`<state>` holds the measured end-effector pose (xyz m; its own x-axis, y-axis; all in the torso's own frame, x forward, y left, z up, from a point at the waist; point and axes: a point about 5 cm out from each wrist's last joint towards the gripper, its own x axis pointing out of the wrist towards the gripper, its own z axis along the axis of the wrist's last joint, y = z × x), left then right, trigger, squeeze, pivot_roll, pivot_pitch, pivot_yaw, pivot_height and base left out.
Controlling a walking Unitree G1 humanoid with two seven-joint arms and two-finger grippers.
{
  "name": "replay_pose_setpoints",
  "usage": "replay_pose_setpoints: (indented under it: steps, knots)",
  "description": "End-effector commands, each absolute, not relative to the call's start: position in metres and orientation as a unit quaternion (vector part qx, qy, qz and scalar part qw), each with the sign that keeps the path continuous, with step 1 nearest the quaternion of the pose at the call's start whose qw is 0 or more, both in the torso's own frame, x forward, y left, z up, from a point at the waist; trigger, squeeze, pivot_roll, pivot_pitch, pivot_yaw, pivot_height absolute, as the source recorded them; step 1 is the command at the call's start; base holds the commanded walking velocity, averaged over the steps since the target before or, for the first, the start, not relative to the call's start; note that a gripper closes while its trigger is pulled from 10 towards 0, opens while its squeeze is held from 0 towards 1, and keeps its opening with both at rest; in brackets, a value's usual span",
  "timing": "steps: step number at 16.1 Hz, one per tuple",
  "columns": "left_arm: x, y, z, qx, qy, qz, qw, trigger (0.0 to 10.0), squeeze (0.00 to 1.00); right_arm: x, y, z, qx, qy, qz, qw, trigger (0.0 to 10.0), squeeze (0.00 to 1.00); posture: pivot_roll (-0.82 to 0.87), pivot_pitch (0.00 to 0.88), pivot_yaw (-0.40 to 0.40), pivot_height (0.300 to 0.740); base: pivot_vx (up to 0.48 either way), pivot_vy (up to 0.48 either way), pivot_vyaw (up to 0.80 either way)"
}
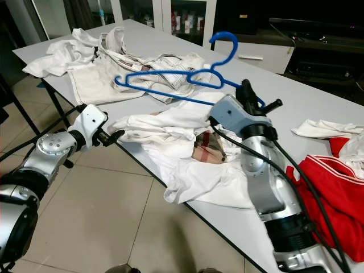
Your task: Hang hanger
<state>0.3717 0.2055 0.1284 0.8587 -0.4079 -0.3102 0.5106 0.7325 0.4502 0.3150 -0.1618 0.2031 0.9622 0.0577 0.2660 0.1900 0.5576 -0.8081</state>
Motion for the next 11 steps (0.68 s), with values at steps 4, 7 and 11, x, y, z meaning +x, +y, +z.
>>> replay_pose_setpoints:
  steps: [4, 7, 11]
  knots:
    - [0.376, 0.201, 0.134, 0.291, 0.085, -0.245, 0.921, 10.0, 0.00, 0.305, -0.152, 0.213, -0.464, -0.151, -0.027, 0.872, 10.0, 0.00, -0.06, 0.038, 0.047, 0.723, 0.000, 0.000, 0.00]
    - [0.376, 0.199, 0.128, 0.296, 0.107, -0.240, 0.918, 10.0, 0.00, 0.298, -0.149, 0.220, -0.462, -0.157, -0.022, 0.873, 10.0, 0.00, -0.07, 0.057, 0.050, 0.723, 0.000, 0.000, 0.00]
    - [0.376, 0.194, 0.125, 0.300, 0.110, -0.239, 0.917, 10.0, 0.00, 0.287, -0.150, 0.233, -0.458, -0.170, -0.025, 0.872, 10.0, 0.00, -0.11, 0.093, 0.052, 0.723, 0.000, 0.000, 0.00]
